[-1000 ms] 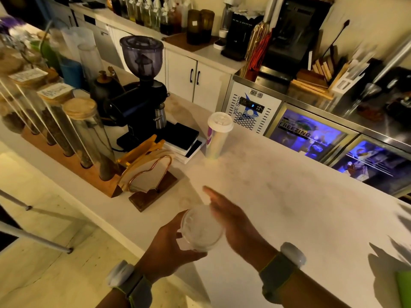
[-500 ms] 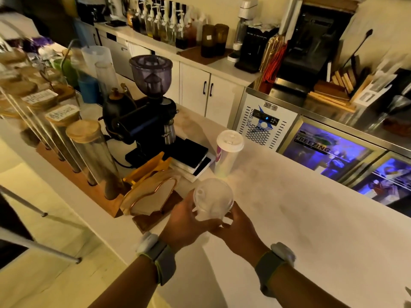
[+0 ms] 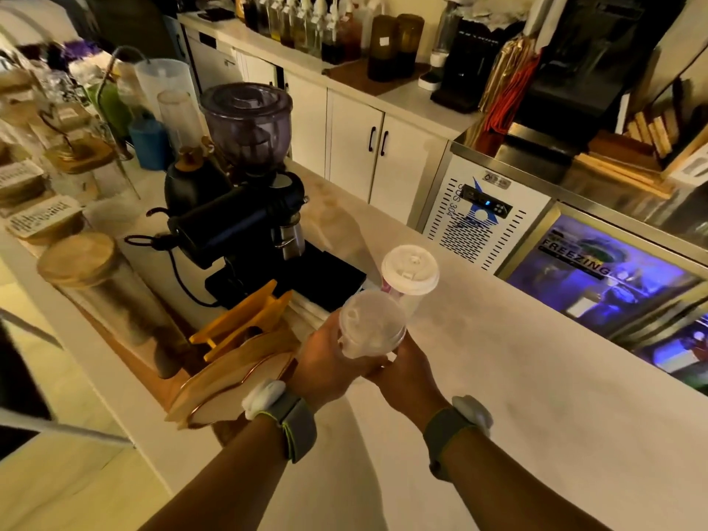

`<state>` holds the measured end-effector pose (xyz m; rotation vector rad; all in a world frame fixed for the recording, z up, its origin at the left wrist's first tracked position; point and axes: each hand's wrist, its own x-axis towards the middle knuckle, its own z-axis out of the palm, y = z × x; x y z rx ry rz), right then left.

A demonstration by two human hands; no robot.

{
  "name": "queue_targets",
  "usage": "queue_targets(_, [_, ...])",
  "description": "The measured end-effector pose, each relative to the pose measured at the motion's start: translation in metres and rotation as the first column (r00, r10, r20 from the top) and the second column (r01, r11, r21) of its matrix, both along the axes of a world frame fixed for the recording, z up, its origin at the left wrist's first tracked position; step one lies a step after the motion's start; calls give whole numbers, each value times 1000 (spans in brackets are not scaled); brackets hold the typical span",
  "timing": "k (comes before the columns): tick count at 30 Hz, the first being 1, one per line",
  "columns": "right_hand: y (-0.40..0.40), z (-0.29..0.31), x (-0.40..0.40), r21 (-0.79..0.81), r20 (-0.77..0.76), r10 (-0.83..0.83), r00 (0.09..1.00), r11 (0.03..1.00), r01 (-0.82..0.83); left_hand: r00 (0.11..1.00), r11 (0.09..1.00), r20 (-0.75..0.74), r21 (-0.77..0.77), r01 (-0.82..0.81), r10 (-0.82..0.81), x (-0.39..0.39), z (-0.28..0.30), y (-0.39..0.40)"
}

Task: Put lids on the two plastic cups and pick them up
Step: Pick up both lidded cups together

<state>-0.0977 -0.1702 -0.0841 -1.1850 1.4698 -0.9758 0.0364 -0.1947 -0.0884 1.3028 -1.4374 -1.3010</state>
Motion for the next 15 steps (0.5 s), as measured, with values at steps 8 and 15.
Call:
queue_targets(8, [-12,-3,-1,-15,-61,22,998,1000,-23,1000,999,-5,-32,-31,30,0,-1,-6])
queue_targets(15, [-16,-5,-6,-44,-173,9,985,999,-16,1000,1000,-1,11,-29,29,-7,10,-9])
